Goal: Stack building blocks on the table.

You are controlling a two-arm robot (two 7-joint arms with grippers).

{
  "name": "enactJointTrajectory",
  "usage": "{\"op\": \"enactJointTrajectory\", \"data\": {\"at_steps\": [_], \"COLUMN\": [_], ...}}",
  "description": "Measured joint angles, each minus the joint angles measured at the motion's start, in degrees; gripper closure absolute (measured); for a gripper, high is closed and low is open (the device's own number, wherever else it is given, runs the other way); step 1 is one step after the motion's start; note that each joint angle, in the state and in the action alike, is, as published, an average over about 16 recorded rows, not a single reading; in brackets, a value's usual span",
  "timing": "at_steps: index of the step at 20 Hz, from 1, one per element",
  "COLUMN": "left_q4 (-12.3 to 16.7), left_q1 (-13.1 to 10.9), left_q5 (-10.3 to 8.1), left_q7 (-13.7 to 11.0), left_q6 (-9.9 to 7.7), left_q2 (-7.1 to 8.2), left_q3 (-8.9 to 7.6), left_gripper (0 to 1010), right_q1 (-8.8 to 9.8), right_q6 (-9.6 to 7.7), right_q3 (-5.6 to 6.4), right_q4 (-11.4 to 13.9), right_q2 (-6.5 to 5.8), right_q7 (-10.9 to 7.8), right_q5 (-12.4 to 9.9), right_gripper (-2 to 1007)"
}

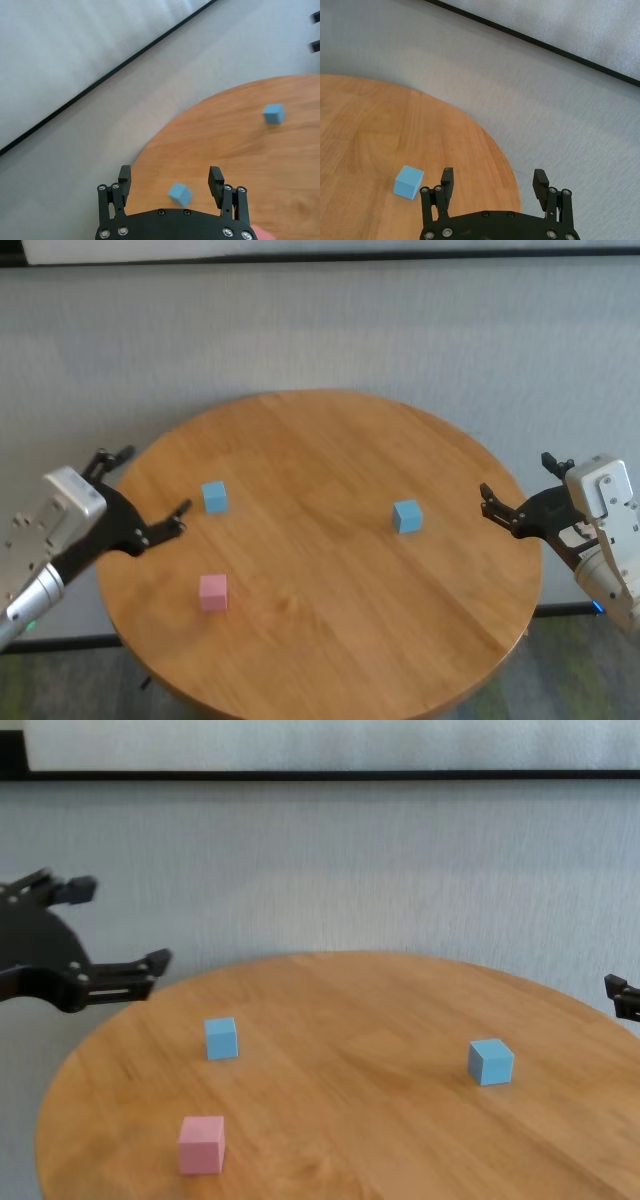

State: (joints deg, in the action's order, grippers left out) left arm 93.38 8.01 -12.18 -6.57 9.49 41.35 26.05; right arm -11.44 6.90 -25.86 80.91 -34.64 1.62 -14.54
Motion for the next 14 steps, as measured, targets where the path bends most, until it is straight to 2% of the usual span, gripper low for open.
{"op": "enactJointTrajectory", "data": {"at_steps": [3,6,9,14], "left_q4": [1.53,1.26,-0.46,-5.33], "left_q1": [-0.48,-0.63,-0.46,0.61], "left_q5": [-0.12,-1.12,-2.92,-6.66], "left_q7": [-2.78,-5.39,-7.72,-11.34], "left_q6": [2.02,4.09,5.79,7.63], "left_q2": [0.98,0.93,0.06,-2.18], "left_q3": [0.34,0.65,0.75,0.52], "left_gripper": [8,8,8,8], "right_q1": [0.0,0.0,0.0,0.0], "right_q6": [0.0,0.0,0.0,0.0], "right_q3": [0.0,0.0,0.0,0.0], "right_q4": [0.0,0.0,0.0,0.0], "right_q2": [0.0,0.0,0.0,0.0], "right_q7": [0.0,0.0,0.0,0.0], "right_q5": [0.0,0.0,0.0,0.0], "right_gripper": [5,5,5,5]}}
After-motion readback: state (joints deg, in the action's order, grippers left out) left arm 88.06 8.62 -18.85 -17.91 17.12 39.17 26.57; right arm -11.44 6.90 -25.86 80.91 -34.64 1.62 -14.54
